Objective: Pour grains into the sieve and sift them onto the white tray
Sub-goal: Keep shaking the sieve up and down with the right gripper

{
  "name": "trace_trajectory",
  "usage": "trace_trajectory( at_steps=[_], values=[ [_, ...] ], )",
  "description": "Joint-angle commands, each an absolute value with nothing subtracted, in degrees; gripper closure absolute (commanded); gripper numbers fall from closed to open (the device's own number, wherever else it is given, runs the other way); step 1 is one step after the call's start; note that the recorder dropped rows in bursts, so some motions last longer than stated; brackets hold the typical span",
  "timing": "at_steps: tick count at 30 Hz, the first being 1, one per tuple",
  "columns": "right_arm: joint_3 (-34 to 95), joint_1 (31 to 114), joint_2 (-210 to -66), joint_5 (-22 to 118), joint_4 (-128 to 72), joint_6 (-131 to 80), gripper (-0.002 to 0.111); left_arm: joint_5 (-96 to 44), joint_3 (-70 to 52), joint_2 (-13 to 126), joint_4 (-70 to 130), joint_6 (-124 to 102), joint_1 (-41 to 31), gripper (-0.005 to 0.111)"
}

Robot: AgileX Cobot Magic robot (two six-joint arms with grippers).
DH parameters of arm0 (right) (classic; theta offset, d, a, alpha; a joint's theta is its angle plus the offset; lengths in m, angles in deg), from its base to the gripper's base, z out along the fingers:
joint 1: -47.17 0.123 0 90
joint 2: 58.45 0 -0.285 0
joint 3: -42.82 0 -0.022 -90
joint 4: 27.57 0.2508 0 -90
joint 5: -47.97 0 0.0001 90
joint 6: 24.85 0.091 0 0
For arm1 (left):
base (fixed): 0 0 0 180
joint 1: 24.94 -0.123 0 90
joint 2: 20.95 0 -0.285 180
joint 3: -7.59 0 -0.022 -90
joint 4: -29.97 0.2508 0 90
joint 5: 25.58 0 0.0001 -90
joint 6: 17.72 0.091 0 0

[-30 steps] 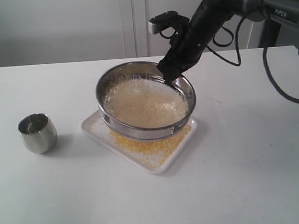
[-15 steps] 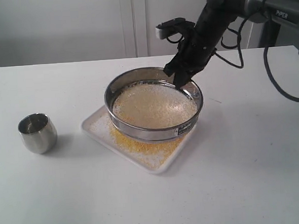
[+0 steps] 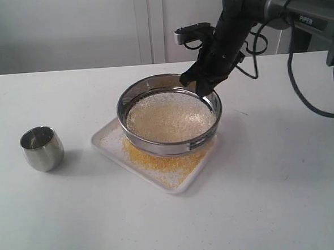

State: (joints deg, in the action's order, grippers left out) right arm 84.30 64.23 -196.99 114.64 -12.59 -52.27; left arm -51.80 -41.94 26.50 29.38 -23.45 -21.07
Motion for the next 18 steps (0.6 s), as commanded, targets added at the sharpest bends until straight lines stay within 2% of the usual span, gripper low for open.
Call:
trace_trajectory(
  at_steps=[1,2,3,4,6,7,9,10,11,13,14,15,18],
  values=[
    [84.77,64.44,-195.45,109.91,-13.87,-34.61,0.108,-52.14,-42.16,26.17,28.77,-23.75,-21.3,0.107],
    [84.77,64.32,-195.56,111.28,-7.19,-39.72,0.108,-52.14,-42.16,26.17,28.77,-23.75,-21.3,0.107],
    [84.77,64.86,-195.79,116.81,1.51,-57.28,0.108,-52.14,-42.16,26.17,28.77,-23.75,-21.3,0.107],
    [84.88,65.14,-195.43,117.93,-2.51,-66.66,0.108,-52.14,-42.16,26.17,28.77,-23.75,-21.3,0.107],
    [84.88,64.27,-195.17,107.93,-21.98,-26.3,0.108,-52.14,-42.16,26.17,28.77,-23.75,-21.3,0.107],
    [84.88,64.13,-195.17,108.75,-18.04,-28.94,0.108,-52.14,-42.16,26.17,28.77,-23.75,-21.3,0.107],
    [84.88,64.39,-195.65,117.74,-4.48,-52.87,0.108,-52.14,-42.16,26.17,28.77,-23.75,-21.3,0.107],
    [84.88,64.91,-195.7,117.93,-1.63,-63.5,0.108,-52.14,-42.16,26.17,28.77,-23.75,-21.3,0.107],
    [84.58,65.02,-195.53,117.93,-4.3,-61.93,0.108,-52.14,-42.16,26.17,28.77,-23.75,-21.3,0.107],
    [84.23,64.88,-195.4,113.57,-14.84,-42.6,0.108,-52.04,-42.16,26.17,28.77,-23.75,-21.3,0.107],
    [84.23,64.65,-195.4,111.7,-16.19,-32.48,0.108,-52.04,-42.16,26.17,28.77,-23.75,-21.3,0.107],
    [84.23,64.65,-195.55,111.72,-13.62,-32.3,0.108,-52.04,-42.16,26.17,28.77,-23.75,-21.3,0.107],
    [84.23,65.77,-196.07,117.93,-7.46,-64.14,0.108,-52.04,-42.16,26.17,28.77,-23.75,-21.3,0.107]
  ],
)
